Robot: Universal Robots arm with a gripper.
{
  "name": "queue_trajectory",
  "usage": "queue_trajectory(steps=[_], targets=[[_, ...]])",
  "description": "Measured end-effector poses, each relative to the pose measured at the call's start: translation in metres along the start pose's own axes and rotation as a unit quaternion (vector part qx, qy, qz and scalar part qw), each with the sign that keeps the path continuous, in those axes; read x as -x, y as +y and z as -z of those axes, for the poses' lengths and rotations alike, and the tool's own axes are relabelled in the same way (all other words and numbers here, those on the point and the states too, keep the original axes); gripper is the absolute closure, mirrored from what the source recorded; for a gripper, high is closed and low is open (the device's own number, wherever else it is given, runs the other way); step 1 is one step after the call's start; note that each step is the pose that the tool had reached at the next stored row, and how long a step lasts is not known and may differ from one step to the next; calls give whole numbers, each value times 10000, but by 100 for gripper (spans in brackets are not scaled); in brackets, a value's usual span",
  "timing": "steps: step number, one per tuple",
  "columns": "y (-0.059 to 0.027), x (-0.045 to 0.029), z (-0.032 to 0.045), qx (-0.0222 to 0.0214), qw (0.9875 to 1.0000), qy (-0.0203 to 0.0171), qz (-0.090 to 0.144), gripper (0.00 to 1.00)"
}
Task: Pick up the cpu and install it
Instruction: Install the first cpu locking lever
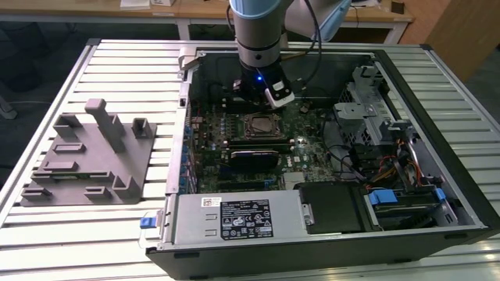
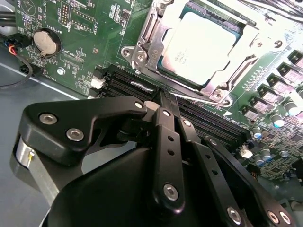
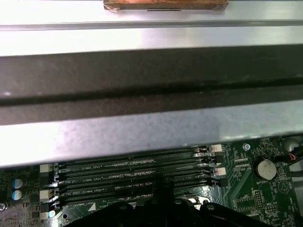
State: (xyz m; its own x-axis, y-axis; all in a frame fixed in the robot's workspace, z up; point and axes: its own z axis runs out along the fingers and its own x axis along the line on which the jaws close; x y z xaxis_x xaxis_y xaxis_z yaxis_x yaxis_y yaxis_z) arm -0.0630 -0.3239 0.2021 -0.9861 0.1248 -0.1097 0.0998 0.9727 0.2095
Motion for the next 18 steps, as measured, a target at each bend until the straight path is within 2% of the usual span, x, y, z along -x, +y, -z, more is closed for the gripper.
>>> queue_trajectory(steps=[18], targets=[[0,14,-12,20,9999,7,136,89]])
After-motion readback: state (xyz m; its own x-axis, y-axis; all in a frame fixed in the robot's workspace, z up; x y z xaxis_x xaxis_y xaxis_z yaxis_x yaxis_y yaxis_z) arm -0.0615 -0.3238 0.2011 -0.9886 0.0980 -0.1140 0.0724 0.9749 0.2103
